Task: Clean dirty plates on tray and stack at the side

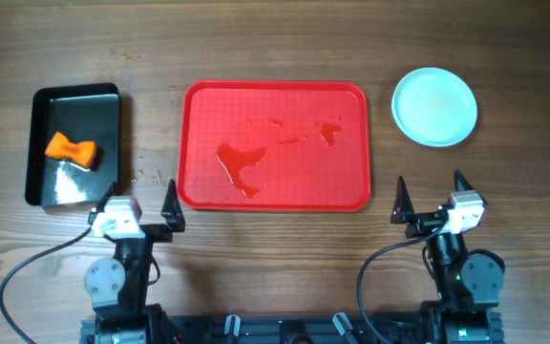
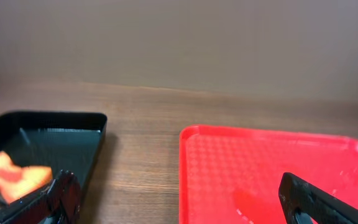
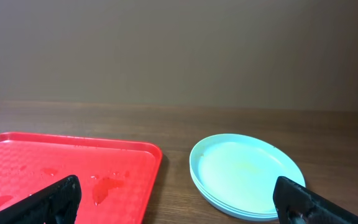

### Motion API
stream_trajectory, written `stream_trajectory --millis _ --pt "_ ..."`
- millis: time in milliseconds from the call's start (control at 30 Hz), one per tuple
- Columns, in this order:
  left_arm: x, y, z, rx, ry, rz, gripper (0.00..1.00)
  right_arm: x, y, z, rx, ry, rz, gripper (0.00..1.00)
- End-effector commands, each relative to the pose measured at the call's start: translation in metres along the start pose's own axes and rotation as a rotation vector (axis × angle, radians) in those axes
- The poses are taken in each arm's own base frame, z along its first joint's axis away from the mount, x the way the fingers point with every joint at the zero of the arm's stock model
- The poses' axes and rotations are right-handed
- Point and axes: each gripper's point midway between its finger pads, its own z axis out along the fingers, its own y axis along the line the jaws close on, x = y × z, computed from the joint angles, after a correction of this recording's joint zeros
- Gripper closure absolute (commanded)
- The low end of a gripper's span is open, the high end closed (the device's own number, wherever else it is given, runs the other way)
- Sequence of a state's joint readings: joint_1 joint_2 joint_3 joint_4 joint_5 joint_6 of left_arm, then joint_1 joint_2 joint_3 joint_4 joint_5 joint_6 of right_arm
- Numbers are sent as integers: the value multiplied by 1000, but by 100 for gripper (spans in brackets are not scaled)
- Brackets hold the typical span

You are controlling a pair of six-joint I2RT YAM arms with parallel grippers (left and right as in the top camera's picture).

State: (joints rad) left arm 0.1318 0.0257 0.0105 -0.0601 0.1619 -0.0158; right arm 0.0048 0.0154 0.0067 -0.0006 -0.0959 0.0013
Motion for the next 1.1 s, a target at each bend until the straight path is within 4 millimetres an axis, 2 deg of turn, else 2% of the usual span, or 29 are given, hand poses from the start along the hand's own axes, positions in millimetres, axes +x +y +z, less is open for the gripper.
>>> stream_trajectory --millis 0,367,567,1067 --pt "2 -7 0 33 -2 154 0 -3 -3 -1 16 -14 -10 0" --pt "0 -4 -1 15 -10 197 0 -3 -3 -1 16 -14 -10 0" --pt "0 1 -1 -13 -7 135 0 -3 -3 -1 16 -14 -10 0" --pt "2 -2 0 -30 2 138 0 -3 -3 -1 16 -14 -10 0"
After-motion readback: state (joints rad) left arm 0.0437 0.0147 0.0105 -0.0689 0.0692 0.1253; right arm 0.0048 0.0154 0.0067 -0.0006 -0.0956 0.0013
